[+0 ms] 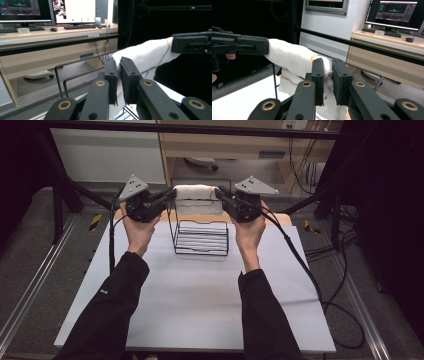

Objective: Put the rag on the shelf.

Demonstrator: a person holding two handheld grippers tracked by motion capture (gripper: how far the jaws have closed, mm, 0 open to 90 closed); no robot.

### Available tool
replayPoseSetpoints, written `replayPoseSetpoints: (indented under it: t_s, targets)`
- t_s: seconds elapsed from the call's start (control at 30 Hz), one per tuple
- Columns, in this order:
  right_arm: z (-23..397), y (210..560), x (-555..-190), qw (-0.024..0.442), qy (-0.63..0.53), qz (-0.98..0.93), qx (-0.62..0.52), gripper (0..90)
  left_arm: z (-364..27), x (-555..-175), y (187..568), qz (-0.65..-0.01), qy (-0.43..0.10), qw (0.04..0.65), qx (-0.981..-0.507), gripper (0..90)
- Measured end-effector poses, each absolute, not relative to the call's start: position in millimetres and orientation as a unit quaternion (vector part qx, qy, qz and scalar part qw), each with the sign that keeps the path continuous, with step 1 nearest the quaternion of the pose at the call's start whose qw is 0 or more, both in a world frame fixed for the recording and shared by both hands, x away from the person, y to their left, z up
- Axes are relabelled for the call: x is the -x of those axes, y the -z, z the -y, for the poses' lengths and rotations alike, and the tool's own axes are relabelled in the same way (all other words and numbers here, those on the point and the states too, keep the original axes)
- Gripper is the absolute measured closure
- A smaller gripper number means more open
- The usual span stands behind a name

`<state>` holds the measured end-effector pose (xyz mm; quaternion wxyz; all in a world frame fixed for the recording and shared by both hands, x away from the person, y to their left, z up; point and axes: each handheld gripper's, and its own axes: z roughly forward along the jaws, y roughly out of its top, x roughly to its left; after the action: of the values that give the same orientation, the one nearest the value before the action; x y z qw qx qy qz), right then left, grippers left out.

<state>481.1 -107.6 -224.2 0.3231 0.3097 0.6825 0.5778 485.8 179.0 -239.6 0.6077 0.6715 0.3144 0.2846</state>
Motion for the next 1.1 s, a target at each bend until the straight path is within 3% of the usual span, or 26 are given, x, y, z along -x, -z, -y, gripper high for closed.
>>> replayPoseSetpoints:
  t_s: [1.1]
  targets:
    - [117.5,250.4,-461.8,0.261,-0.551,-0.728,-0.313,78.0,-177.6,-468.0,261.0,-0.318,-0.253,0.555,-0.726,81.6]
